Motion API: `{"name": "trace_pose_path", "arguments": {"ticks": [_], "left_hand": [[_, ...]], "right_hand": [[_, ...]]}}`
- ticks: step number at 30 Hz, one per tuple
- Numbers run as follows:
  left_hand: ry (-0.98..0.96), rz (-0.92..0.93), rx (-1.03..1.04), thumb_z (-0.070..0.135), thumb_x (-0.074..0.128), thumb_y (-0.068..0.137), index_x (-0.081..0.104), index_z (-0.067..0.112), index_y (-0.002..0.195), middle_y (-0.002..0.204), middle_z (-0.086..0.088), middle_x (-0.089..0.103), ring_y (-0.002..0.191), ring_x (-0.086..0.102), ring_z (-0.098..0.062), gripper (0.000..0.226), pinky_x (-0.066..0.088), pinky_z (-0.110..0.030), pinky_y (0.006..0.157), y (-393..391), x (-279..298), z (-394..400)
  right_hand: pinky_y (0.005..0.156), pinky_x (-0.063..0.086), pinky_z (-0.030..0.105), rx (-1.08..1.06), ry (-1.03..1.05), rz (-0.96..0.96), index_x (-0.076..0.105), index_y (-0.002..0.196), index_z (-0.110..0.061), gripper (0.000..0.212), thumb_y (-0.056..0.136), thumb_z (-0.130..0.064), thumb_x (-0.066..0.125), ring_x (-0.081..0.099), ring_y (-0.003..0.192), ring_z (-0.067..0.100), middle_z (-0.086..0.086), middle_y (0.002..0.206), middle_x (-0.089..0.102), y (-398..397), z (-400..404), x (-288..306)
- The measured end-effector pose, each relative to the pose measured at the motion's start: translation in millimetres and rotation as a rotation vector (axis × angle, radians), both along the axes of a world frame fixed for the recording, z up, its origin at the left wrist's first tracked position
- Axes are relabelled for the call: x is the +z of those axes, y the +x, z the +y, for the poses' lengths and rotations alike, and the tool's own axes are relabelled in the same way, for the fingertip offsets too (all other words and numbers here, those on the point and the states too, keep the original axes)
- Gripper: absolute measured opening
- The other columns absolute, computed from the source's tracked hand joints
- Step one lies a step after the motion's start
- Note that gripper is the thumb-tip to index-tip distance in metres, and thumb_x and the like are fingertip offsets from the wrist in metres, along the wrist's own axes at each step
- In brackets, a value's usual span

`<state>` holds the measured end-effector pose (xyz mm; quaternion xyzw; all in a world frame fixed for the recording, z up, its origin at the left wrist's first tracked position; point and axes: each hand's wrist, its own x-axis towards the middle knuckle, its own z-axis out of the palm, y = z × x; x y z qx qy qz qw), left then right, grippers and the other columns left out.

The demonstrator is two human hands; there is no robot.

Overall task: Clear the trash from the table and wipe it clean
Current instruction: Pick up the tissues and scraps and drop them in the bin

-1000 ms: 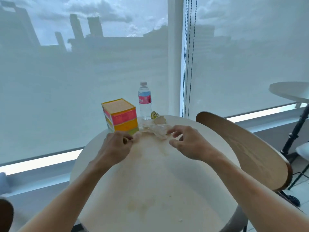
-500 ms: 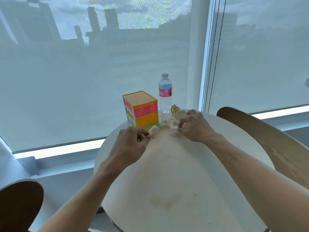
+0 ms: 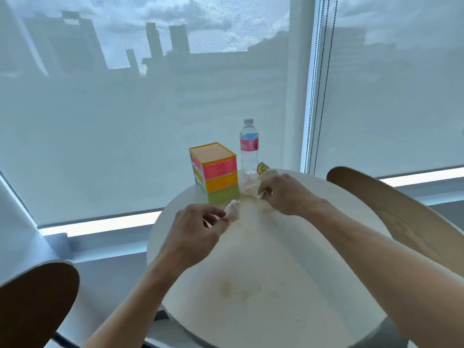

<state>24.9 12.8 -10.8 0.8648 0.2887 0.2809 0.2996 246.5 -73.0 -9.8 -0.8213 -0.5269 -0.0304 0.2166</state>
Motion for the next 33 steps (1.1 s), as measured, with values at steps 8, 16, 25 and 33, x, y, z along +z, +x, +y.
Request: {"name": "trace_pose_path", "arguments": {"ticks": [8,16,25,33], "left_hand": [[-0.074,-0.037,0.028,0.058,0.07,0.077,0.073,0.034,0.074,0.069,0.01,0.069,0.058,0.06,-0.009,0.024,0.051,-0.026,0.061,-18,-7,-41],[-0.071,-0.079,-0.026,0.045,0.073,0.081,0.074,0.034,0.079,0.073,0.008,0.07,0.067,0.064,-0.014,0.012,0.054,-0.028,0.063,-14,3,-98],[-0.139,-0.151,-0.15,0.056,0.072,0.073,0.075,0.031,0.084,0.076,0.007,0.072,0.07,0.066,-0.015,0.027,0.057,-0.032,0.066,-2,9,-181],[-0.152,-0.137,-0.267,0.059,0.068,0.069,0.075,0.031,0.087,0.08,0.009,0.072,0.07,0.066,-0.011,0.035,0.055,-0.026,0.061,6,3,-255]], "right_hand": [[0.066,0.041,0.006,0.027,0.434,0.163,0.07,0.077,-0.033,0.016,0.087,-0.022,0.066,0.06,0.067,-0.009,-0.016,0.072,0.069,-24,-66,54],[0.068,0.049,0.02,0.061,0.59,0.295,0.074,0.079,-0.024,0.01,0.087,-0.022,0.069,0.065,0.068,0.004,-0.006,0.071,0.073,-48,-168,82],[0.065,0.047,0.013,0.024,0.467,0.428,0.075,0.083,-0.021,0.013,0.088,-0.013,0.066,0.061,0.068,0.003,-0.003,0.08,0.073,-52,-297,55],[0.054,0.041,0.014,-0.047,0.25,0.546,0.074,0.084,-0.023,0.015,0.089,-0.013,0.064,0.048,0.055,-0.002,-0.008,0.062,0.06,-55,-376,-16]]}}
